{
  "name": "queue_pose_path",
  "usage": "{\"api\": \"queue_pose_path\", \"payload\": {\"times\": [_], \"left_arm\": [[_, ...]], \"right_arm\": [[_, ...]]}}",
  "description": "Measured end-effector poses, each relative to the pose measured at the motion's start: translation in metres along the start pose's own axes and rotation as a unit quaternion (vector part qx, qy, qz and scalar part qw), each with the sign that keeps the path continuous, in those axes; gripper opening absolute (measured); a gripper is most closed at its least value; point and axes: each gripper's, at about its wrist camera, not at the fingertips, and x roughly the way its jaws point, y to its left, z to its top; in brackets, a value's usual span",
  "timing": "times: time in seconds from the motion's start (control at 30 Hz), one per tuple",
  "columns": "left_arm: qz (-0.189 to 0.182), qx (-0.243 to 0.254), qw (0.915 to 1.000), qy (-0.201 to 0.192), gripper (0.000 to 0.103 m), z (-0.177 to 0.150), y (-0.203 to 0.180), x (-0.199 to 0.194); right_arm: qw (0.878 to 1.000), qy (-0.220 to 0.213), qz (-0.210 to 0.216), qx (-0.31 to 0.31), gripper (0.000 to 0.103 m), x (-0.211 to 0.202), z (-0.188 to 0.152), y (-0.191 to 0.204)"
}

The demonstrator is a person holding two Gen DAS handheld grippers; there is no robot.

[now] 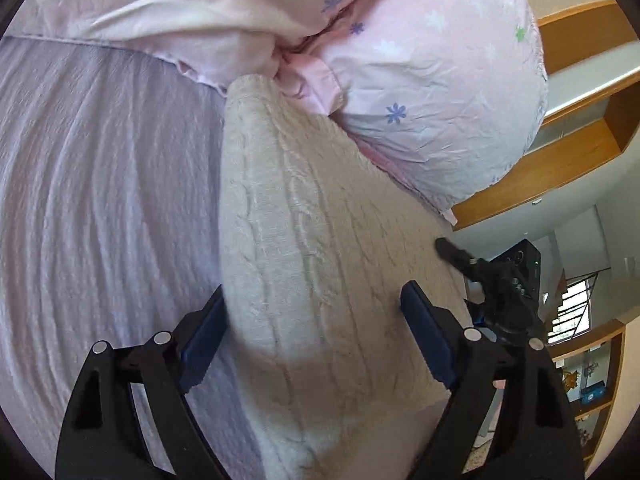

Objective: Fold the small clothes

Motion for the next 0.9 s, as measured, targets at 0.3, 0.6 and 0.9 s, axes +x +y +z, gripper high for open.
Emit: {"api": "queue_pose_path", "payload": {"times": [0.3, 0.6, 0.9], "left_arm": [[0.022, 0.09, 0.9952, -0.033, 0.041, -0.005, 0.005, -0.081], [0.115, 0.093, 0.9778, -0.148, 0.076, -0.037, 0.031, -0.178], [0.148, 0.15, 0.9667, -0.146, 0.089, -0.104, -0.007, -0.166]], "right_arm": [[0.98, 0.073, 0.158, -0.101, 0.038, 0.034, -0.027, 0.058], [0.979, 0.062, 0.1, -0.167, 0.071, 0.041, -0.043, 0.08], [0.966, -0.085, -0.114, -0.218, 0.014, 0.028, -0.053, 0.093]]}}
